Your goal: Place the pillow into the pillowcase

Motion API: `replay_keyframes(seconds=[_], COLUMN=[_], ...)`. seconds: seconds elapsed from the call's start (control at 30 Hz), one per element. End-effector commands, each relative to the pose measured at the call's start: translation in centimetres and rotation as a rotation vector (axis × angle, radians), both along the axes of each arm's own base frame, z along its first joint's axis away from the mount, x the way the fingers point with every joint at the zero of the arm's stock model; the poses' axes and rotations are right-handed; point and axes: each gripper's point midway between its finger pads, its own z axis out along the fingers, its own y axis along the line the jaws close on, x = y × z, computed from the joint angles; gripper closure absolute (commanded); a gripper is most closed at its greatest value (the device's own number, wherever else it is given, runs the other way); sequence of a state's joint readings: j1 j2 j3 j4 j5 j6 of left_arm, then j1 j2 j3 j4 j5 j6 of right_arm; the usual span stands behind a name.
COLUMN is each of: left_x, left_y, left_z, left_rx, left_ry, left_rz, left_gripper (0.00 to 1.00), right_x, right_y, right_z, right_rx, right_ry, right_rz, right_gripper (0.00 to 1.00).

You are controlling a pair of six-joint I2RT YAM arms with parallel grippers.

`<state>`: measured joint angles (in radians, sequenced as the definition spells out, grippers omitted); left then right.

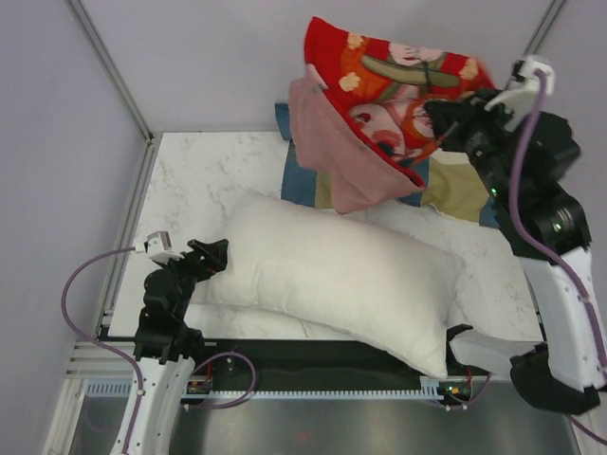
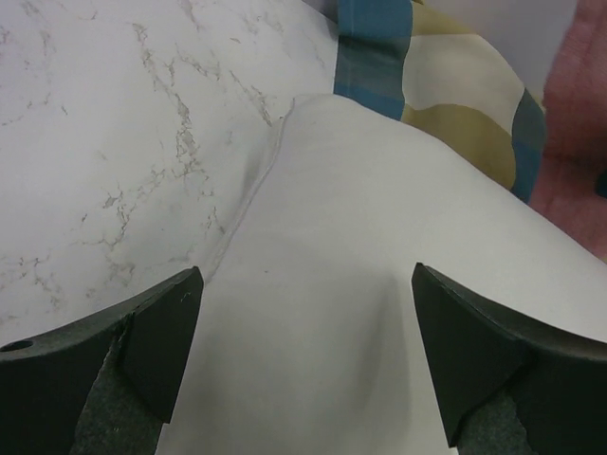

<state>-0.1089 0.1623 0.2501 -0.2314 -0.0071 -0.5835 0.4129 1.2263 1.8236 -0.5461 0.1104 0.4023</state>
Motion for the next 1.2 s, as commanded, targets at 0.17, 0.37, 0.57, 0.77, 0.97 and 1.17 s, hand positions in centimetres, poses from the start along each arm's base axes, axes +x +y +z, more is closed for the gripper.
replay_keyframes(seconds=[0.17,0.37,0.57,0.77,0.97,1.17], left_x=[-2.3,-2.9,-2.7,-0.5,3.5,7.0], left_y=[-1.4,-0.6,-3.8,-7.0,-1.1,9.7], left_z=[2.7,-0.9,-3.2,-2.7,9.0,16.9], left_rx=[-0.191,-0.203,-0.265,-0.4,-0.197,-0.279], left_ry=[0.109,0.496,0.591,0.546,0.296,0.24], left_rz=[-0.024,0.1,-0.061,-0.206,0.062,0.39], left_gripper=[0.0,0.0,0.0,0.98,0.98,0.9], right_x=[-9.0,-10.2,-9.3,-8.8,-8.4,-8.5], right_y=[-15.0,-14.4,-12.4,-12.1,-11.4,-11.2], right_z=[-5.3,-9.1,-11.5,-12.1,-12.5,-12.1], right_rx=[-0.076,-0.1,-0.086,-0.085,-0.082,-0.078], right_ry=[0.071,0.138,0.189,0.198,0.212,0.207], right_rz=[-0.585,-0.522,-0.437,-0.428,-0.401,-0.39], right_gripper=[1.0,1.0,1.0,1.0,1.0,1.0])
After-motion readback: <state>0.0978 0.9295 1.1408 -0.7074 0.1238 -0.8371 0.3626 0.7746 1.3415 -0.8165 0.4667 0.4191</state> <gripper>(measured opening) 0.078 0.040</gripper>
